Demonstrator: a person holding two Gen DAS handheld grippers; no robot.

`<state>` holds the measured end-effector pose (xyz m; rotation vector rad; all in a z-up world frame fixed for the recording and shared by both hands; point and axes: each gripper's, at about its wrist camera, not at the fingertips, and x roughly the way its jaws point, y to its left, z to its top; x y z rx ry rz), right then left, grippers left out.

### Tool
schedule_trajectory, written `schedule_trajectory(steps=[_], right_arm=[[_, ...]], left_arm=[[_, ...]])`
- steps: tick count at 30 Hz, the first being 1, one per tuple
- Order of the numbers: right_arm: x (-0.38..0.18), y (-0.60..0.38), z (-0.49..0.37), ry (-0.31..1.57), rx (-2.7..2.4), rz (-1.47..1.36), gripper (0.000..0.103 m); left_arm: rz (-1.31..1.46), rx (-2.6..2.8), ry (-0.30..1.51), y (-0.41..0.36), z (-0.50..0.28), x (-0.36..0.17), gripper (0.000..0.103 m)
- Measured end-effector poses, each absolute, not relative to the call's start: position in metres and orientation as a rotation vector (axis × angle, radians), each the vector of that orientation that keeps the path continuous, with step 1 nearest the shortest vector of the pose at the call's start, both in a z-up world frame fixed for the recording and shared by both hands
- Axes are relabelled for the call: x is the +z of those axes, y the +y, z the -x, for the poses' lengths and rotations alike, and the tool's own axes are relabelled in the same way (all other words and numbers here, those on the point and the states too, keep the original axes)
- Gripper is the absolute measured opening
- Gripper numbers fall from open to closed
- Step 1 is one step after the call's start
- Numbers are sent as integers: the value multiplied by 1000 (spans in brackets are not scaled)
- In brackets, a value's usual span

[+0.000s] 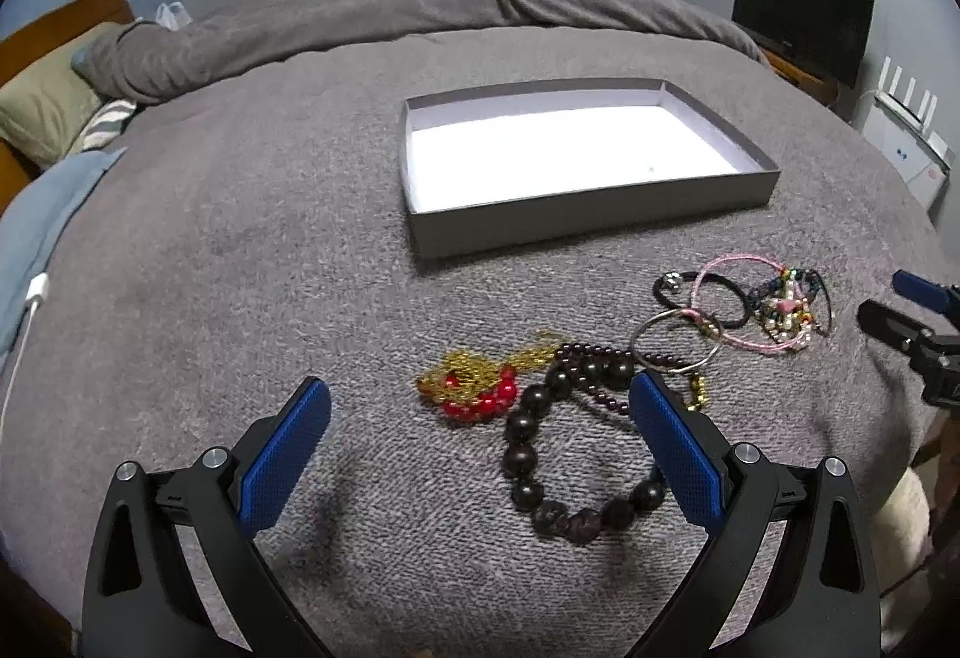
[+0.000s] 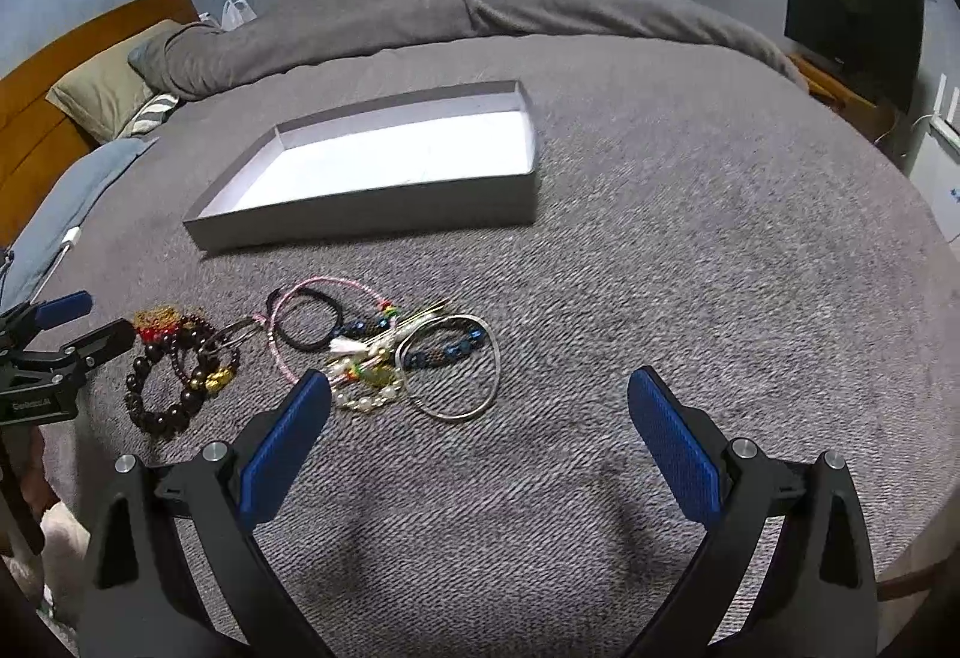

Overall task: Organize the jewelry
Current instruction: 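Lower the left tool onto the gold-and-red chain and close it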

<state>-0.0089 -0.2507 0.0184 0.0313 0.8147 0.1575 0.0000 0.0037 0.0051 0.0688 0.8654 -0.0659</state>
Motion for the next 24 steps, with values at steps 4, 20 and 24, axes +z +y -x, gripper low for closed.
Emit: schedule_trajectory(steps=[4,20,24], right_arm=[[17,-257,8,803,145,-53,98],[25,-259,4,757,203,-7,98],[21,-261,1,774,211,-34,98]], left_arm=[[-72,-58,852,9,0,6,99],[-118,-109,806,13,-10,9,99],[-127,-127,801,18,-10,9,99]])
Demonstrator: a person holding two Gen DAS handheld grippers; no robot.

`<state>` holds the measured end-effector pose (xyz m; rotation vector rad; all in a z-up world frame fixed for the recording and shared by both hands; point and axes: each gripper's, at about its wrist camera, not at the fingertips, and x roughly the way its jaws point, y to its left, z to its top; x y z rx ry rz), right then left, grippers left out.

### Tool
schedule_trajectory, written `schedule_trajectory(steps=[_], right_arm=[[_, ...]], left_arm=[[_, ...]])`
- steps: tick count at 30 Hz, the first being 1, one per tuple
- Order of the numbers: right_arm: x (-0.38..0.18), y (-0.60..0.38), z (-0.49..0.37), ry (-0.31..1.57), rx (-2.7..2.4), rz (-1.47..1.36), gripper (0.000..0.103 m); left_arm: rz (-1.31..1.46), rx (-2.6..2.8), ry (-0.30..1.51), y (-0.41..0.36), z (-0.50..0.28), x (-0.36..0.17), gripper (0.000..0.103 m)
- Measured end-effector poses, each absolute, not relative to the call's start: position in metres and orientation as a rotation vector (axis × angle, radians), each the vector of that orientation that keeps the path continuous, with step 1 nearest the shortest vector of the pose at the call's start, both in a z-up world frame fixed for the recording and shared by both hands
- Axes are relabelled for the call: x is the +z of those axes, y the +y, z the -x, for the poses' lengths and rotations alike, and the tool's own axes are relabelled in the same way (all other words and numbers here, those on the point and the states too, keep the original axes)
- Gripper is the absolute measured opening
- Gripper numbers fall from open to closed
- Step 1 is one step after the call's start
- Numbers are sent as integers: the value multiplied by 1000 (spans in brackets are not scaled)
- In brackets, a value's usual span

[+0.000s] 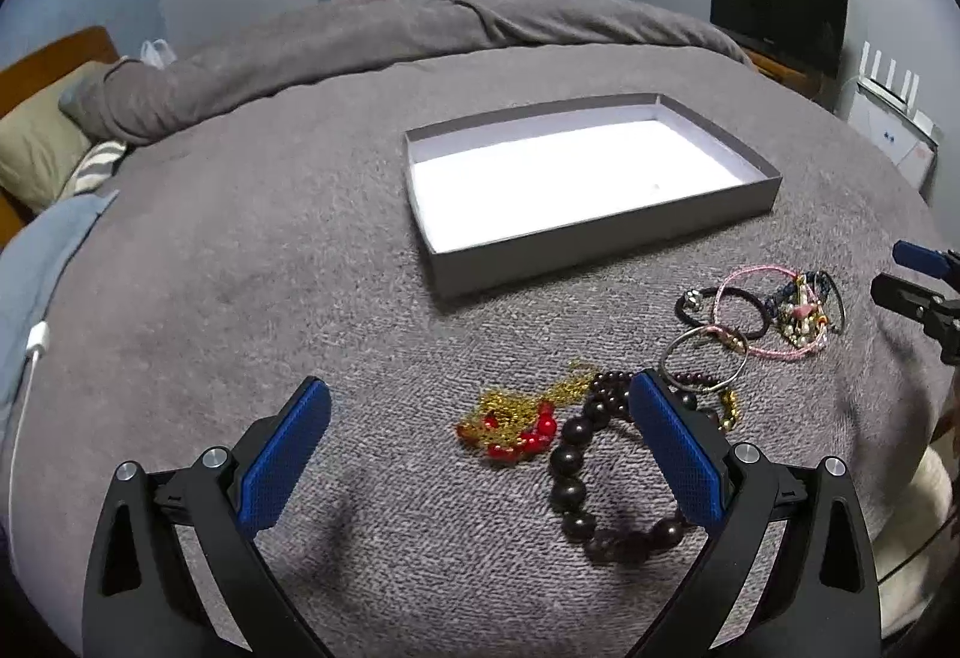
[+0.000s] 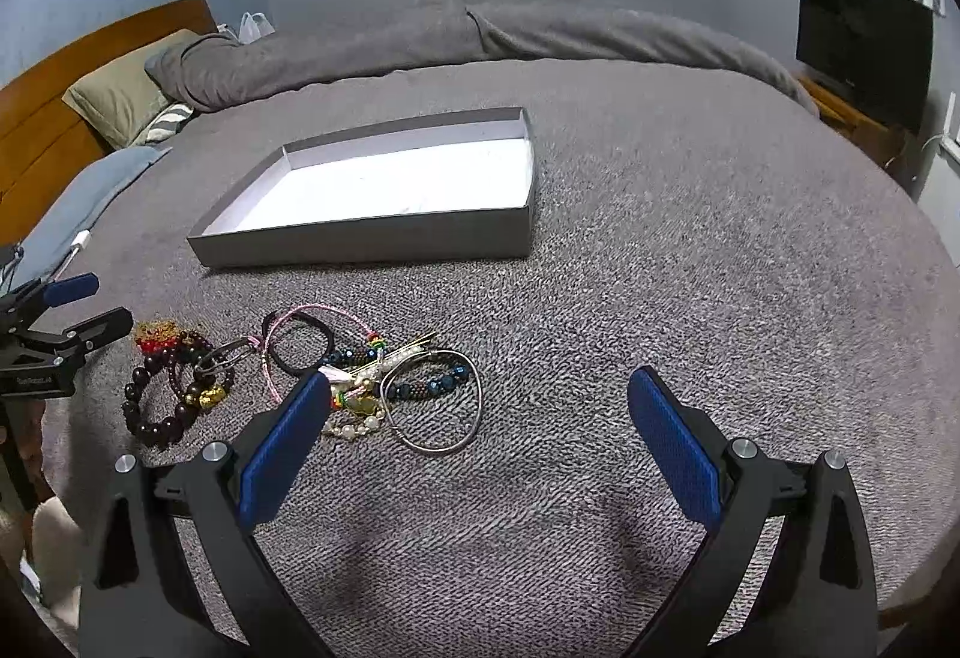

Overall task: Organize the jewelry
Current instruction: 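Lower the left tool onto the gold-and-red chain and close it, then carry the gold-and-red chain into the tray with the left tool while the right tool drops a black bangle there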

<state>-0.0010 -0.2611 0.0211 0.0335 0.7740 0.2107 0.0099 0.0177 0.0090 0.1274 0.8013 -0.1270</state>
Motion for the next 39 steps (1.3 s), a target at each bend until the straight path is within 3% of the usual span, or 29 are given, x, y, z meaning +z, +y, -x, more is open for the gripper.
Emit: schedule_trajectory(steps=[12,14,16,18,23,26,30,39], right_arm=[[15,-262,0,797,244,-28,97],[13,-259,-1,808,253,-23,88],[12,-256,-1,813,263,-21,81],[12,-255,-1,814,266,-22,77],[11,-256,-3,817,265,-19,60],[10,-259,-6,822,251,-25,55],[3,-259,-11,853,249,-16,40],[-12,-257,-17,927,275,-24,22]], left_arm=[[-192,-178,830,42,-4,0,95],[-182,-186,846,44,-6,-3,94],[-148,-203,855,47,-10,-3,76],[-120,-228,876,46,-14,-5,67],[-137,-259,901,36,-21,-13,57],[-129,-272,916,35,-24,-17,49],[-138,-291,942,33,-26,-23,26],[-152,-290,925,32,-24,-24,26]])
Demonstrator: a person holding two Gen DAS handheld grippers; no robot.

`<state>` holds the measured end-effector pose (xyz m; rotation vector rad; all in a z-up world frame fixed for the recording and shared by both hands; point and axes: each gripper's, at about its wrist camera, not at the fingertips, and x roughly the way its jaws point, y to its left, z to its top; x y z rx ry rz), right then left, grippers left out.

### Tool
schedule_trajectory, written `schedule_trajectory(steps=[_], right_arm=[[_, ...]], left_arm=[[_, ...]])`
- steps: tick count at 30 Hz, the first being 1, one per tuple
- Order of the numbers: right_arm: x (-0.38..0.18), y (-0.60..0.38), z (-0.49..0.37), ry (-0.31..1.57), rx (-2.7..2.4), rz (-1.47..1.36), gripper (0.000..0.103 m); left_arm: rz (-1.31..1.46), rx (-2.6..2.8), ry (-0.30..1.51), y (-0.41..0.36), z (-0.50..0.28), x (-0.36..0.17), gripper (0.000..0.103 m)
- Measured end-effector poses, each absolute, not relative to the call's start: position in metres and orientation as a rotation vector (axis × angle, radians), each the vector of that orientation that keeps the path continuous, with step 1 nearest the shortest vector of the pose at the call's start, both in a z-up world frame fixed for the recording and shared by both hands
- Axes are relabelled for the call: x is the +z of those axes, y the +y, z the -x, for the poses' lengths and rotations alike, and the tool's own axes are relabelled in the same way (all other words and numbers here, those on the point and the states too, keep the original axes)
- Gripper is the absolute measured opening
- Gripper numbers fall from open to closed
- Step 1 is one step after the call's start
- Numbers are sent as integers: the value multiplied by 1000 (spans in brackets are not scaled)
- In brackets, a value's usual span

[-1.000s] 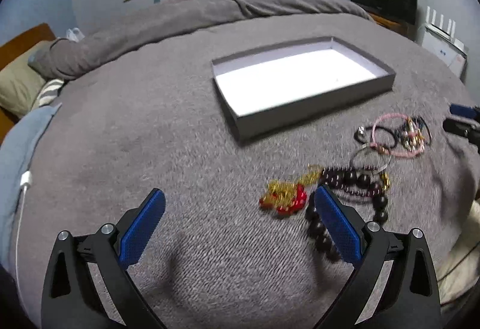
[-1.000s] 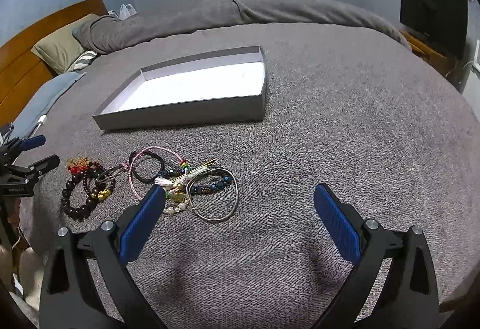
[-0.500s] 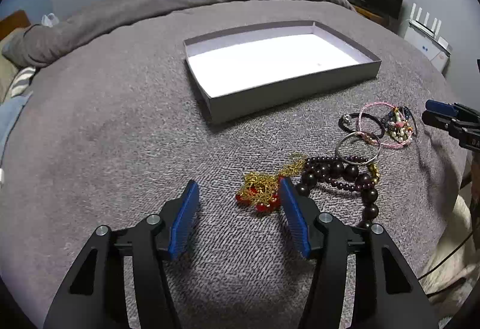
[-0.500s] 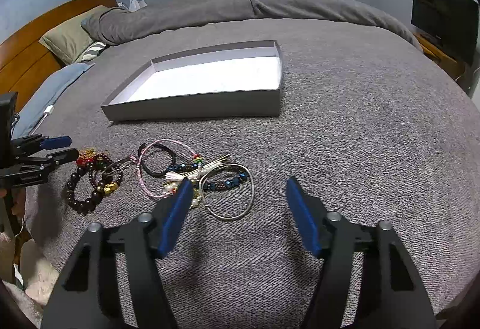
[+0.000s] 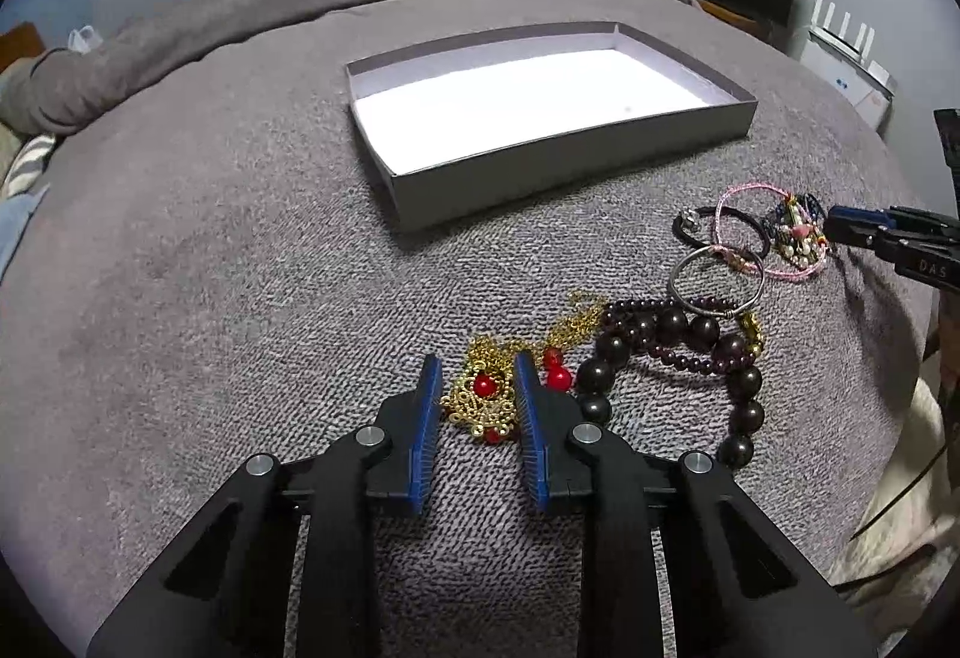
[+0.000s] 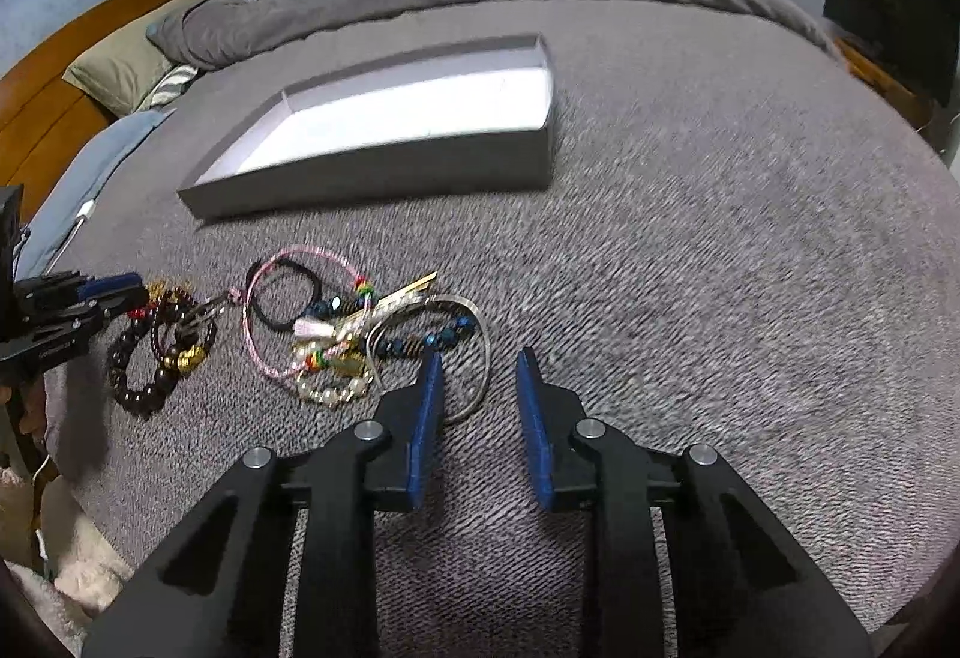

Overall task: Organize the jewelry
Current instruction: 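Carry the gold-and-red chain into the tray with the left tool while the right tool drops a black bangle there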

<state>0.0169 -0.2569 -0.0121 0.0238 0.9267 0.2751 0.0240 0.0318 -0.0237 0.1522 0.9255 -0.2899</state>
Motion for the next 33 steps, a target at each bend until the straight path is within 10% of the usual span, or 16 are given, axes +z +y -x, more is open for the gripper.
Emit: schedule_trajectory(steps=[4,33], right_arm=[[-13,-262,-18,921,262,-37,4],[105,-249,-76,655,307,-38,3]], left_arm=[[-141,-294,903,33,-22,-17,26],[-164,-317,646,37,-74,130,26]])
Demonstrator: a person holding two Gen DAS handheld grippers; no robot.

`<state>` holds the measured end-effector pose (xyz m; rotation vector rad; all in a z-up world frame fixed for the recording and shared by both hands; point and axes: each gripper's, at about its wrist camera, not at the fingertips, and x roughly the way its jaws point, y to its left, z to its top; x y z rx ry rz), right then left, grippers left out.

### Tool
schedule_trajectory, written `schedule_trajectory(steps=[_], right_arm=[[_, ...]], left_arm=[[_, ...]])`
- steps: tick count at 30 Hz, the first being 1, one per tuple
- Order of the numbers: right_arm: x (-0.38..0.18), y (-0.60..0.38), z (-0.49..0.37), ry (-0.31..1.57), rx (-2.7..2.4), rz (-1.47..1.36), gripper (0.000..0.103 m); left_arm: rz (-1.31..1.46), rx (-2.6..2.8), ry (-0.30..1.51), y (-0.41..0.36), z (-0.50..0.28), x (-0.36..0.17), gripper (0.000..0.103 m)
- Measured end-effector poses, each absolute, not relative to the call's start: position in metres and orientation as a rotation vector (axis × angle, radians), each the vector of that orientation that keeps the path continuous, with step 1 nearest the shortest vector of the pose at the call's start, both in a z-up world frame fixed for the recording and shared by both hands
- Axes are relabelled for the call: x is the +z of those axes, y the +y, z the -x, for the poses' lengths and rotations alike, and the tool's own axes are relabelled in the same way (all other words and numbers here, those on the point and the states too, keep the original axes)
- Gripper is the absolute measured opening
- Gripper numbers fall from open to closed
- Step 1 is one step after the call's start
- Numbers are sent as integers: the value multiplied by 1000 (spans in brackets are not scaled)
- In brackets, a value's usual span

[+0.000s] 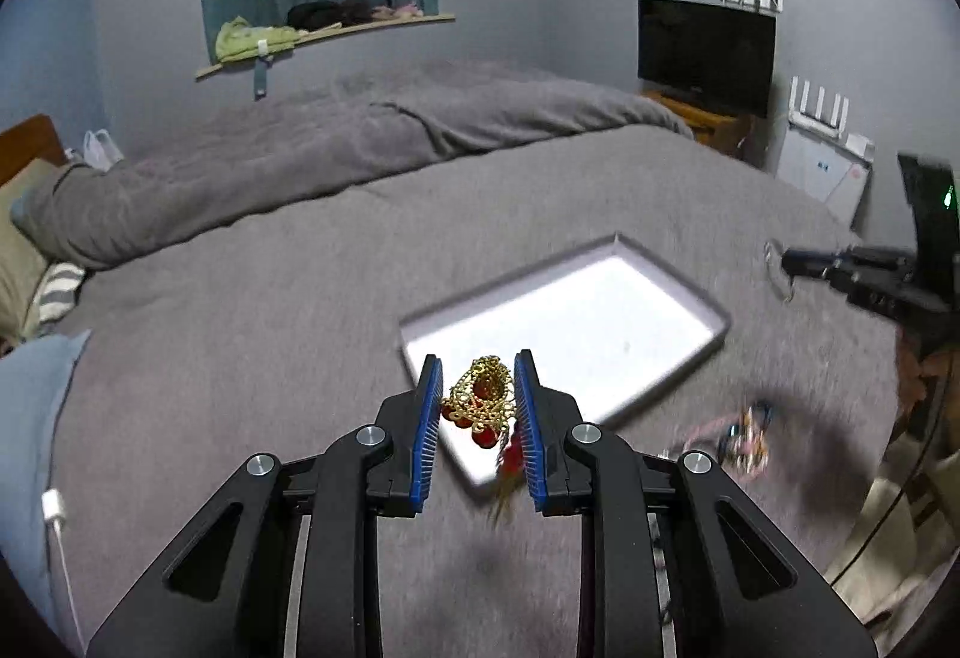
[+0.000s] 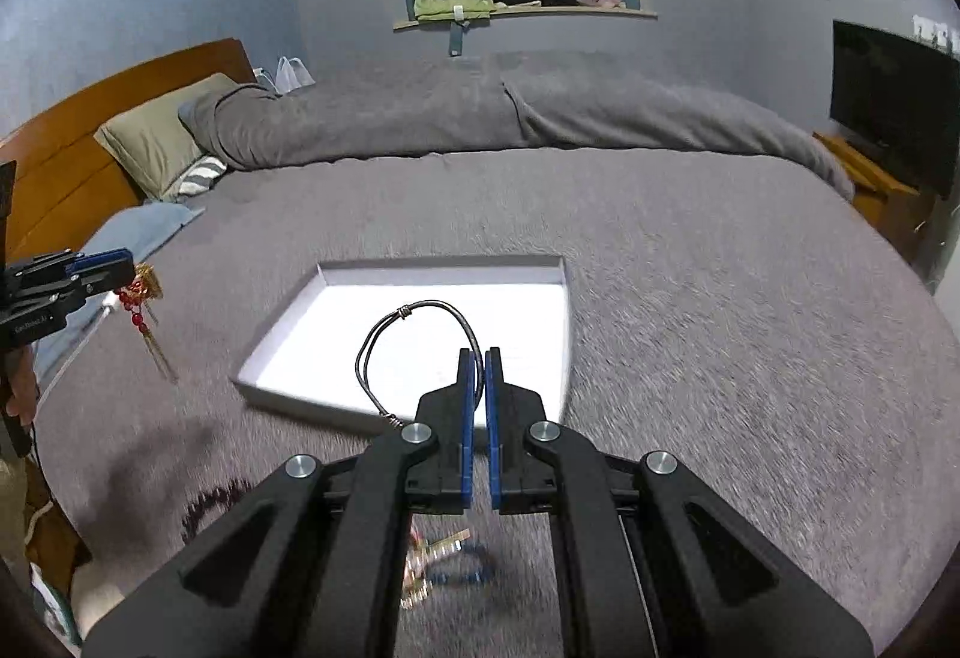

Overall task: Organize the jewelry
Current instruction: 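Carry the gold-and-red chain into the tray with the left tool while the right tool drops a black bangle there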

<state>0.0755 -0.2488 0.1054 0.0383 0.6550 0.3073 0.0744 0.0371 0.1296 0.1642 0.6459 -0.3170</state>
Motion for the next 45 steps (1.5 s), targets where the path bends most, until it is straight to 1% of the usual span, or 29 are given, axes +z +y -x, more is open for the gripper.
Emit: schedule_trajectory(steps=[5,9,14,19,25,30,31,32,33,34,35,36,37,38,39,40,41,43,45], right_arm=[[92,-247,-127,702,286,-64,3],[74,-238,-165,742,267,-58,3],[45,-231,-214,822,244,-78,3],[19,-218,-247,898,214,-47,3],[0,-206,-260,961,173,-5,3],[1,-199,-260,953,166,14,4],[1,-200,-260,952,166,14,6],[1,-201,-260,953,169,9,12],[2,-201,-259,949,175,2,16],[5,-202,-256,940,175,-2,25],[8,-203,-254,934,172,-2,29],[12,-204,-251,924,171,-7,31],[17,-206,-246,912,174,-21,37],[22,-210,-241,902,178,-31,46],[26,-211,-238,893,184,-37,51],[33,-213,-230,872,192,-44,60],[39,-215,-226,859,195,-48,67],[52,-219,-214,831,204,-61,74],[67,-227,-199,792,212,-89,78]], left_arm=[[-179,-312,636,13,-127,141,26],[-187,-308,658,-9,-172,129,26],[-180,-285,751,-31,-227,84,26],[-148,-246,864,-28,-265,33,26],[-138,-203,941,-9,-279,2,26],[-145,-168,989,-2,-284,-15,27],[-140,-167,995,-1,-285,-16,33],[-133,-165,996,1,-285,-17,38],[-131,-158,989,1,-284,-16,45],[-124,-156,978,3,-283,-13,50],[-116,-158,969,3,-281,-11,53],[-107,-162,956,4,-278,-7,59],[-99,-167,943,4,-275,-4,65],[-93,-171,926,4,-271,2,67],[-93,-169,913,4,-267,6,72],[-95,-166,905,4,-264,9,77],[-98,-158,890,3,-260,15,79],[-107,-130,864,4,-251,26,86],[-99,-115,842,5,-244,37,91]])
